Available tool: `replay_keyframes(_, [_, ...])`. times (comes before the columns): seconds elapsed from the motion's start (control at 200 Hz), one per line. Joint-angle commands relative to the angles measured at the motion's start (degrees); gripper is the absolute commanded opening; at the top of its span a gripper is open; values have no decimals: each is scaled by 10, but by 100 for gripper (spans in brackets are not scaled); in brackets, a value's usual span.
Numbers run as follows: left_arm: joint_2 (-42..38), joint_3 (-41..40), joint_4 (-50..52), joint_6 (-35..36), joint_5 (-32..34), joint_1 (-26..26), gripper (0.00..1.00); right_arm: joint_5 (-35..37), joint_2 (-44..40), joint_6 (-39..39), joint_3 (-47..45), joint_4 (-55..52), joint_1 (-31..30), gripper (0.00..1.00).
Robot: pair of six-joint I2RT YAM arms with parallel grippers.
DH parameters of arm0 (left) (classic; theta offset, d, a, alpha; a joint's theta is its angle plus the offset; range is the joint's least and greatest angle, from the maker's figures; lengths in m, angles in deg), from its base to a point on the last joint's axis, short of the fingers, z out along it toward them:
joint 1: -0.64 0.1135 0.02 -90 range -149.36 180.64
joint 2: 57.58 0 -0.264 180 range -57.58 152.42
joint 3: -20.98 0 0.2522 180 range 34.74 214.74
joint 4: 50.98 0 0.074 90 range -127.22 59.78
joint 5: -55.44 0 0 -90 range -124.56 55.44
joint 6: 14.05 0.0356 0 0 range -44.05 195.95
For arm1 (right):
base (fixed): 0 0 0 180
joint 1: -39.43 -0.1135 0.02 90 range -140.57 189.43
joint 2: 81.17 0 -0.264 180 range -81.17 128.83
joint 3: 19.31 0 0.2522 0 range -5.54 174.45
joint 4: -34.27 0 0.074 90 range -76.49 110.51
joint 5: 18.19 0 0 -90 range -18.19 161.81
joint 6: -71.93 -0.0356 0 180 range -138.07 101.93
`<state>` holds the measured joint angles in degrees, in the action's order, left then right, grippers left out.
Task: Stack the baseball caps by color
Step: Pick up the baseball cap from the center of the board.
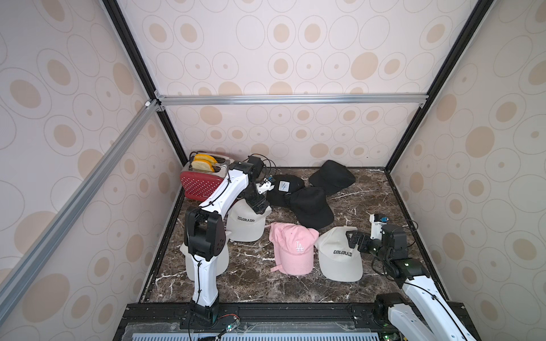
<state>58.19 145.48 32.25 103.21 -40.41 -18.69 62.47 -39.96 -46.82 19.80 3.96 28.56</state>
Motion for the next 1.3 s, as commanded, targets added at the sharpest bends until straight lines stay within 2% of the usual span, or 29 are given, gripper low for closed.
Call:
replay_keyframes(0.0, [3,48,47,81,8,-1,99,-19,16,-9,18,3,-1,100])
replay_keyframes(0.155, [68,140,130,133,-12,-1,99,-37,31,-3,33,-14,-1,100])
replay_keyframes(0.416, [88,133,141,177,-41,0,99,-70,4,38,65,-50,-1,100])
replay_keyframes(0.551, [127,149,136,168,-6,0,98,-73,-13,54,89,-75,-1,100])
replay_keyframes(0.696, [171,185,158,162,-8,0,71,-71,-19,56,90,-80,-1,100])
replay_keyframes(0.836, [171,183,152,155,1,-1,70,-78,-16,49,83,-74,-1,100])
replay_keyframes(0.931, [165,183,156,157,-19,-1,56,-80,-11,46,80,-69,-1,100])
replay_keyframes(1.012, [161,182,158,158,-25,0,36,-82,-9,45,81,-67,-1,100])
replay_keyframes(1.062, [157,182,155,154,-15,0,11,-82,-8,46,81,-68,-1,100])
replay_keyframes(1.092, [155,183,150,149,-7,-1,0,-82,-8,47,81,-68,-1,100])
replay_keyframes(1.297, [117,191,135,134,-5,0,0,-81,-8,47,77,-66,-1,100])
